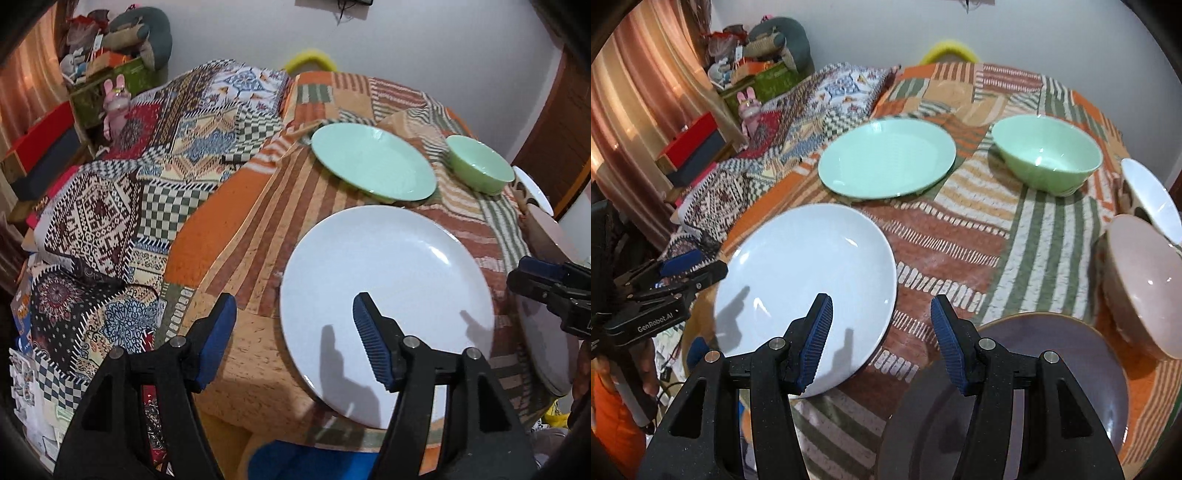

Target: Organize plates and bowls

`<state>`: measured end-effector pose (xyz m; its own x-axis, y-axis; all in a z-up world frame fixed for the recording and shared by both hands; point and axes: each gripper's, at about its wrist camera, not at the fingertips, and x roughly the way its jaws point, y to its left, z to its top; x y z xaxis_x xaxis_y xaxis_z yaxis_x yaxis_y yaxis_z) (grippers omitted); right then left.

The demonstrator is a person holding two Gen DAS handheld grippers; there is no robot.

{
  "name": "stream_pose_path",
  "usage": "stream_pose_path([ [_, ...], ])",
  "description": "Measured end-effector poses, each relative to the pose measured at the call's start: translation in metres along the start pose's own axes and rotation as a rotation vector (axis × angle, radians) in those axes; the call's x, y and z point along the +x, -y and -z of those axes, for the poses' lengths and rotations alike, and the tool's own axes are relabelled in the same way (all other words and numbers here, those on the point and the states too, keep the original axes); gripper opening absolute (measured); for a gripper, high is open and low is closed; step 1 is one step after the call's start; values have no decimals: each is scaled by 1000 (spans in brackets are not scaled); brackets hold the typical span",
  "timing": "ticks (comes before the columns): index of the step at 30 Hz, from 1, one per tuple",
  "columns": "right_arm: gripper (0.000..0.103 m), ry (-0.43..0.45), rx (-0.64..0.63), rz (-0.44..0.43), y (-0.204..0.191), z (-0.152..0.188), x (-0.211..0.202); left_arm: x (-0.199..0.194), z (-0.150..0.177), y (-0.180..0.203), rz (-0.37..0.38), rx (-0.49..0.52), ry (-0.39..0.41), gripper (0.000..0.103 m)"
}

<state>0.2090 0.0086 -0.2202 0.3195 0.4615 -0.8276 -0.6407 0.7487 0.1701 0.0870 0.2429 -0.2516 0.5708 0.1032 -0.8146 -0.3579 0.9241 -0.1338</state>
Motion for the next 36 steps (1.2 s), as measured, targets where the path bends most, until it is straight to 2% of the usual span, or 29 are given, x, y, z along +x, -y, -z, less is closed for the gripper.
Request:
stream_pose_path([
  [4,52,-55,16,-6,1,0,16,12,4,-9,18,-23,-28,65],
  [14,37,-104,12,41,3,-6,34,23,14,-8,22,8,-16,64],
  [18,31,-133,2,45,2,-6,41,28,16,-7,40,17,-35,49],
  [23,30,-153,-3,30,1,-6,48,27,17,-8,71,9,-39,42],
  [25,30,-164,-2,12,0,-6,51,27,17,-7,85,7,-42,38],
  [26,30,-169,-3,3,-1,-6,52,27,17,-6,104,7,-47,32],
  [28,27,-174,-10,-8,-5,-6,55,26,17,-4,103,14,-50,31],
  [36,27,-159,14,-8,-7,-6,51,24,14,-1,88,24,-66,31],
])
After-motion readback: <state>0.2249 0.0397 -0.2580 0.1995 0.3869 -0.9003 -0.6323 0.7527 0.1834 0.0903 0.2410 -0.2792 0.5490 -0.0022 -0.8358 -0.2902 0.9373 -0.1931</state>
